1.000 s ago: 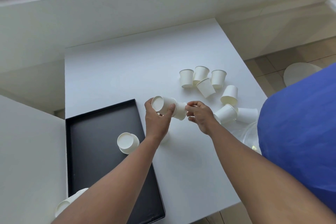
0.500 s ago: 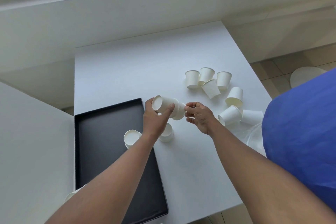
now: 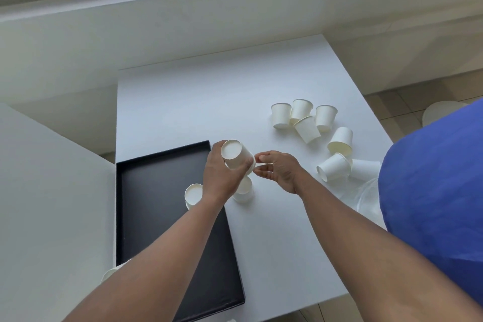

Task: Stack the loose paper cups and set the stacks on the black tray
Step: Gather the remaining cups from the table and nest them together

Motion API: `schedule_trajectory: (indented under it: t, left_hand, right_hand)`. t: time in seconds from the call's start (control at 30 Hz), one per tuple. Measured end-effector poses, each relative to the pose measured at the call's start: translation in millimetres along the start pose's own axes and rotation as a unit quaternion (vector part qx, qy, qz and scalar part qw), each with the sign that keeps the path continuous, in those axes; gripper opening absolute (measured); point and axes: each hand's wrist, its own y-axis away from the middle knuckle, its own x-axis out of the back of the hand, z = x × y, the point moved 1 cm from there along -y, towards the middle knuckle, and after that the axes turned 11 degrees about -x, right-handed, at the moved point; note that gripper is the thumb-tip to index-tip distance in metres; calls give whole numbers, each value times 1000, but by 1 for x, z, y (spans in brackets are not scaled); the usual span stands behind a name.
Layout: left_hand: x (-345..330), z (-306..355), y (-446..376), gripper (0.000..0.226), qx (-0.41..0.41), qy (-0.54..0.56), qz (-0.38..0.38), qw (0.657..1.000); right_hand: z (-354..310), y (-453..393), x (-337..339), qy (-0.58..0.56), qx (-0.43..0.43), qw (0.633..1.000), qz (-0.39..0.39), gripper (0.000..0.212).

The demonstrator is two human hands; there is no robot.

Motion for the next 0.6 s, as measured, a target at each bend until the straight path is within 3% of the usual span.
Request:
schedule_trajectory:
  t: [0.13, 0.4, 0.6]
  left_hand:
    - [-2, 0, 8, 67, -8, -69, -22, 997]
    - [-16, -19, 29, 46, 15, -162, -75, 984]
    - [-25, -34, 28, 50, 29, -216, -122, 968]
  right_hand:
    - [7, 2, 1, 37, -19, 999, 7, 12]
    - [38, -1, 5, 115, -73, 990, 48, 18]
    - [46, -6, 6, 156, -85, 983, 54, 22]
